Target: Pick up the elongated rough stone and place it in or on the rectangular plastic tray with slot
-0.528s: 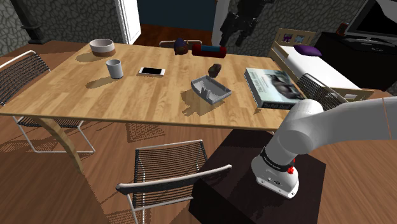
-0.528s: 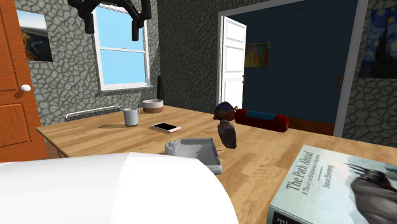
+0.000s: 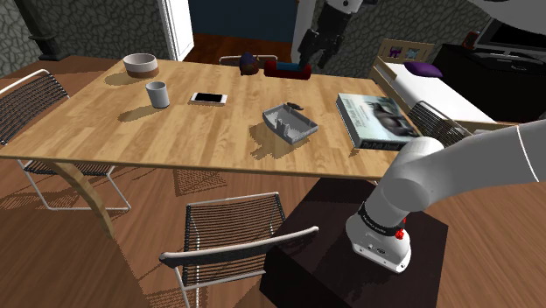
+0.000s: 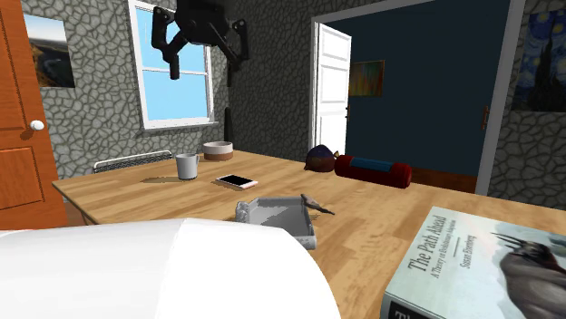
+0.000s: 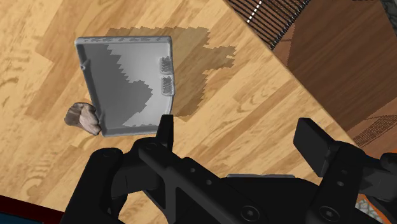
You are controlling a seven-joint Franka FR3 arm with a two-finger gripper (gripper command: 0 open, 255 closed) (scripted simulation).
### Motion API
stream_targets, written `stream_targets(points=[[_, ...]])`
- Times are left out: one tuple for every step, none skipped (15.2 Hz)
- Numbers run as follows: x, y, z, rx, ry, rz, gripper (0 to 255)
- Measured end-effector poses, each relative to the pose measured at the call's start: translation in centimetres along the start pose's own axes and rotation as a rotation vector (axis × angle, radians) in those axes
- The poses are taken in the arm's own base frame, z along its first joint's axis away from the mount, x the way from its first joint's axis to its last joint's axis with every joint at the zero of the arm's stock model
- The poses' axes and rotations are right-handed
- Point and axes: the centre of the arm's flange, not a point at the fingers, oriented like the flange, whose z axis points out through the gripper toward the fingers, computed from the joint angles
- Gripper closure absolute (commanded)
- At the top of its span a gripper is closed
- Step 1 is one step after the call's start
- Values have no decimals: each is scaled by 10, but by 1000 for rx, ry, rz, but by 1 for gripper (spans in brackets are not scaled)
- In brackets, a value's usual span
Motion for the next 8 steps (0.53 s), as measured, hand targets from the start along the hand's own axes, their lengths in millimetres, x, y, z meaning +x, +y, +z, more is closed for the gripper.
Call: stream_targets(points=[[4, 13, 4, -4, -5, 0, 0], [9, 20, 12, -8, -9, -2, 0], [19, 26, 18, -11, -13, -3, 0], [26, 38, 26, -16, -18, -3, 0], [32, 45, 35, -20, -23, -5, 0], [41, 54, 41, -24, -28, -6, 0], [49, 62, 48, -28, -32, -7, 0], [57, 70, 54, -32, -37, -8, 0]])
